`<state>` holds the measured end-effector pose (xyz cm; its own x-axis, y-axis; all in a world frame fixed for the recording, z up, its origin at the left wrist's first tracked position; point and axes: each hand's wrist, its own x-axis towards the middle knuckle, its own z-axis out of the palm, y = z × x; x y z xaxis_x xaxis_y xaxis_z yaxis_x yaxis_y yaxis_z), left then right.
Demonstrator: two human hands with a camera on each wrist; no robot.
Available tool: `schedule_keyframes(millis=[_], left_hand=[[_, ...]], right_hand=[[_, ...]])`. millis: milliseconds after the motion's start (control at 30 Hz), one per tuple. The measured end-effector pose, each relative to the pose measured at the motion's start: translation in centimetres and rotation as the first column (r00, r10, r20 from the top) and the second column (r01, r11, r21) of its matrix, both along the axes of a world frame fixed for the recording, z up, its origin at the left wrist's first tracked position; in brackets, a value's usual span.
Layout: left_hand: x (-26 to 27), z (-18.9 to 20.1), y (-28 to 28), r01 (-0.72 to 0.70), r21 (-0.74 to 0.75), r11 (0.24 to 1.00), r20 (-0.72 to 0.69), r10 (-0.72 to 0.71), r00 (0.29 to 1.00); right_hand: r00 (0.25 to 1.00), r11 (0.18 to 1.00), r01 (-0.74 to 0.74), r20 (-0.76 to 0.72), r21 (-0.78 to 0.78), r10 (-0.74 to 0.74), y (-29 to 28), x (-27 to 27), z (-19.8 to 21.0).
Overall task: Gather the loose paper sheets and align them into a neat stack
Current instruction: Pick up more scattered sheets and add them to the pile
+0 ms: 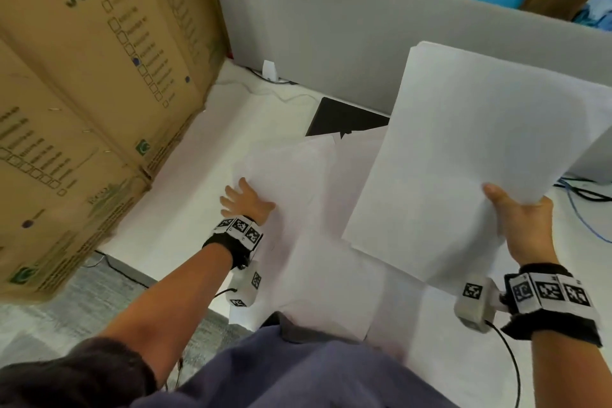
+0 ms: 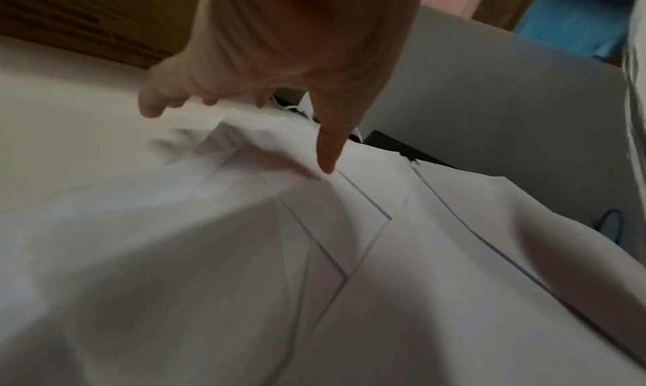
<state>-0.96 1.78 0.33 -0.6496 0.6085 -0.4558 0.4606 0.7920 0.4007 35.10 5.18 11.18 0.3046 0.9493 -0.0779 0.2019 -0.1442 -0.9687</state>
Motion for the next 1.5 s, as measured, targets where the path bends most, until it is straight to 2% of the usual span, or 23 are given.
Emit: schedule_keyframes(millis=[200,400,500,567,633,733,833,967,1233,1367,1500], left_hand=[[-0.3,-1.0,-0.3,-0.001,-0.067,0.998,0.010,0.002,1.000],[-0.8,-1.5,-0.4,-0.106,0.097,0.990,0.190,0.086,0.978],[-1.7,-1.7,-0.9,-0.144,0.203,0.969,0.186,0.106,0.977],[-1.9,-1.9,-1.3,-0.096,0.341,0.935,0.157,0.044,0.987],[-1.9,-2.3,-1.9,-0.087,0.448,0.890,0.192,-0.001,0.981],[-1.5,-2.4,-2.2,-0.074,0.423,0.903,0.292,-0.058,0.955],[-1.4,-2.2,-2.0,-0.023,0.355,0.934,0.286,-0.086,0.954],[-1.2,-0.6,-1.5,0.038,0.501,0.865,0.193,-0.154,0.969],[-1.0,2.4,-0.4,0.015,0.640,0.768,0.273,-0.245,0.930],[-1.0,2.5,0.3,0.063,0.633,0.771,0.247,-0.278,0.928],[-1.2,1.9,1.0,0.120,0.589,0.799,0.264,-0.330,0.906]], right_hand=[[0.999,0.999,-0.041,-0.022,-0.028,0.040,0.0,-1.0,-0.5],[0.998,0.999,-0.035,-0.056,-0.016,0.034,0.1,-1.0,-0.9],[0.996,0.999,-0.028,-0.087,-0.029,0.026,0.2,-0.6,-1.4],[0.996,0.999,-0.017,-0.091,-0.033,0.014,0.3,-0.5,-1.7],[0.996,0.999,-0.011,-0.084,-0.030,0.009,0.4,-0.5,-2.0],[0.997,0.999,-0.006,-0.072,-0.037,0.004,0.6,-0.6,-2.4],[0.997,0.998,-0.019,-0.070,-0.053,0.015,0.8,-0.8,-2.7],[0.999,0.998,-0.031,-0.033,-0.052,0.029,1.2,-0.9,-2.8],[1.000,0.998,0.004,0.003,-0.061,-0.004,1.6,-0.5,-3.0],[0.997,0.996,-0.001,0.073,-0.092,0.008,1.2,-0.1,-3.3],[0.997,0.994,0.016,0.073,-0.110,-0.008,1.0,-0.1,-3.4]])
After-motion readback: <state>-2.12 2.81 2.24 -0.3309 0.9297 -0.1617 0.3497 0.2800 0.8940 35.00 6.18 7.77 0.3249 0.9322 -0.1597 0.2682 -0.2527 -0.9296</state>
